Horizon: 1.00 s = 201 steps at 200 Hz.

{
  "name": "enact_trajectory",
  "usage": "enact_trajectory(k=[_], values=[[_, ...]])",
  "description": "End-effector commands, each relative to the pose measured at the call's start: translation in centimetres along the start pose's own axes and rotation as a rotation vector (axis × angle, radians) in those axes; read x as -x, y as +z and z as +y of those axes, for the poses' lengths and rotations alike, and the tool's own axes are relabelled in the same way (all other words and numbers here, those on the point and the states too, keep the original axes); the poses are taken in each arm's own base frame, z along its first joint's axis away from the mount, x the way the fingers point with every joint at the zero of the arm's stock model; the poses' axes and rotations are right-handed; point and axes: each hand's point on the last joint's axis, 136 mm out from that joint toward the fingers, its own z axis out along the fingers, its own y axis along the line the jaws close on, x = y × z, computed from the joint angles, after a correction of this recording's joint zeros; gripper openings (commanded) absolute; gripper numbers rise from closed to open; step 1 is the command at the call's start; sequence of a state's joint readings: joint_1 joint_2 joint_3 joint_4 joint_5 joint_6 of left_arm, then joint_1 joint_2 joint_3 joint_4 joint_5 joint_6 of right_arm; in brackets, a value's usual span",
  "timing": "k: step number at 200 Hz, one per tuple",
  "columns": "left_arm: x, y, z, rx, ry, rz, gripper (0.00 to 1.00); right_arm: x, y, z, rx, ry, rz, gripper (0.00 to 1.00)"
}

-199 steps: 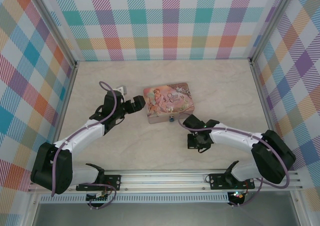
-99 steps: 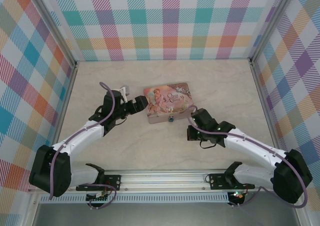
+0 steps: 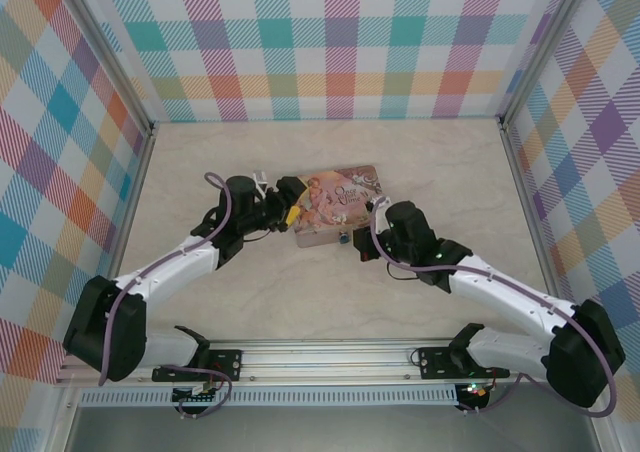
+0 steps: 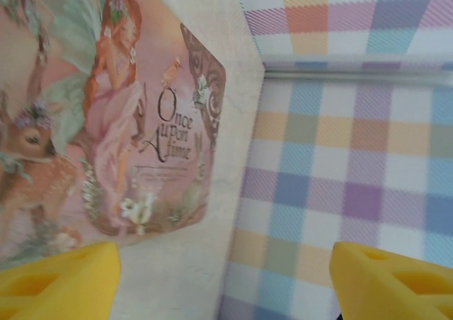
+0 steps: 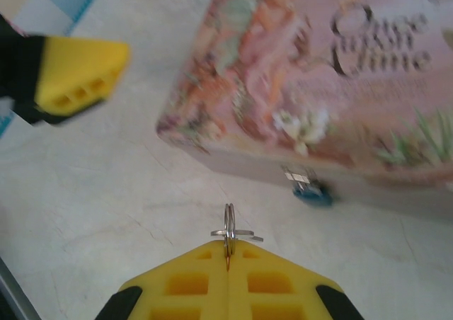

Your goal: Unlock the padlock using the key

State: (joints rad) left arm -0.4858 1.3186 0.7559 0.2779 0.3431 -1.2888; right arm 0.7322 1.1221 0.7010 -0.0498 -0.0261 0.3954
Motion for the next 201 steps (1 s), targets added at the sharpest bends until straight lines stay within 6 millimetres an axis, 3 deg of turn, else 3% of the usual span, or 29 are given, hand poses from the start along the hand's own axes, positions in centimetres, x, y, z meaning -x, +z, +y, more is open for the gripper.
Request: enact_trajectory(k=[1, 42, 100, 145, 201], values=[[-0.2, 0.6, -2.5, -0.109, -0.232, 0.003, 0.75, 5.2, -0.1, 3.4, 0.139, -0.089, -0.172, 0.01], [-0.8, 1.6, -1.8, -0.112, -0.490, 0.033, 0.62, 7.5, 1.3, 5.4, 0.227, -0.120, -0.226, 0.01], [-2.7, 3.2, -0.8, -0.097, -0.663, 0.087, 0.55, 8.9, 3.3, 6.5, 0.277, -0.124, -0.250, 0.01], [-3.2, 3.6, -0.7, -0.102, -0.696, 0.104, 0.53, 8.8, 4.5, 6.7, 0.294, -0.118, -0.234, 0.01], [-2.9, 3.4, -0.6, -0.111, -0.698, 0.085, 0.36, 7.5, 4.6, 5.9, 0.270, -0.098, -0.201, 0.01]])
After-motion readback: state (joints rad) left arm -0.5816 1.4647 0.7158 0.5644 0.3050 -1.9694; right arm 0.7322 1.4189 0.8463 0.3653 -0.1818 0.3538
